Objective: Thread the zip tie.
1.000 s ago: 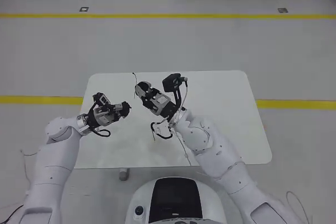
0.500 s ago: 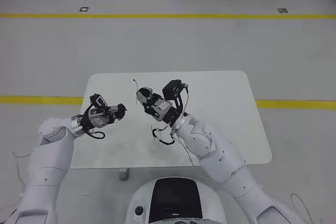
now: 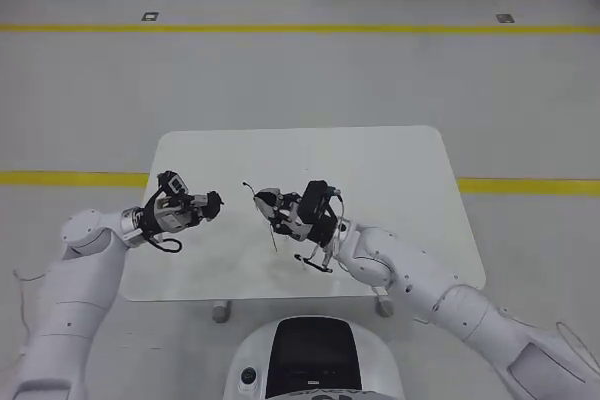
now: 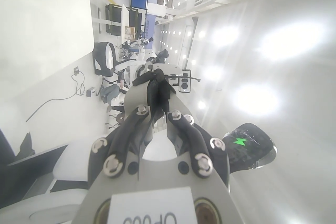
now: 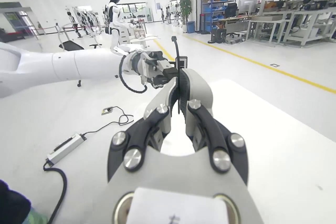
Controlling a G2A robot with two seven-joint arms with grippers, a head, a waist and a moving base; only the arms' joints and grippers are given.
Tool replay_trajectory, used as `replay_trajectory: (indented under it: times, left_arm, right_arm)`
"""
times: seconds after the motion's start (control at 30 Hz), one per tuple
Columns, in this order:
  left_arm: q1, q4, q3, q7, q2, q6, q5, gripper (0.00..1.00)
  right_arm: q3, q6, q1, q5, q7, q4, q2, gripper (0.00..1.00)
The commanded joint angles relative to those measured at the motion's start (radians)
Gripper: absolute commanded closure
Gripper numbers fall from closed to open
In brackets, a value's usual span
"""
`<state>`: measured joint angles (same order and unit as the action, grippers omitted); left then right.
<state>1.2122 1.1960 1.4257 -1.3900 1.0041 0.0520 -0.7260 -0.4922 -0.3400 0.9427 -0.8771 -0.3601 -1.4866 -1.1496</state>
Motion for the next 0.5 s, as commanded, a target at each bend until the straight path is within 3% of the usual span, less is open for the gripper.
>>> replay_trajectory:
  times: [0.0, 0.33, 0.4, 0.47]
  left_arm:
    - [0.001, 0.003, -0.010, 0.000, -0.003, -0.004, -0.002, 1.00]
    - [0.010, 0.015, -0.023, 0.003, -0.002, 0.003, -0.001, 1.00]
    - [0.019, 0.035, -0.042, 0.000, -0.006, -0.030, 0.042, 1.00]
    - [0.029, 0.045, -0.063, 0.000, -0.005, -0.028, 0.010, 1.00]
  right_arm:
    - [0.002, 0.000, -0.003, 0.002, -0.004, 0.001, 0.002, 1.00]
    - [0.001, 0.000, -0.002, 0.000, -0.008, -0.004, 0.001, 1.00]
    - [-0.001, 0.000, 0.008, -0.046, -0.063, -0.017, -0.002, 1.00]
    - [0.018, 0.000, 0.007, -0.086, -0.116, -0.010, -0.005, 1.00]
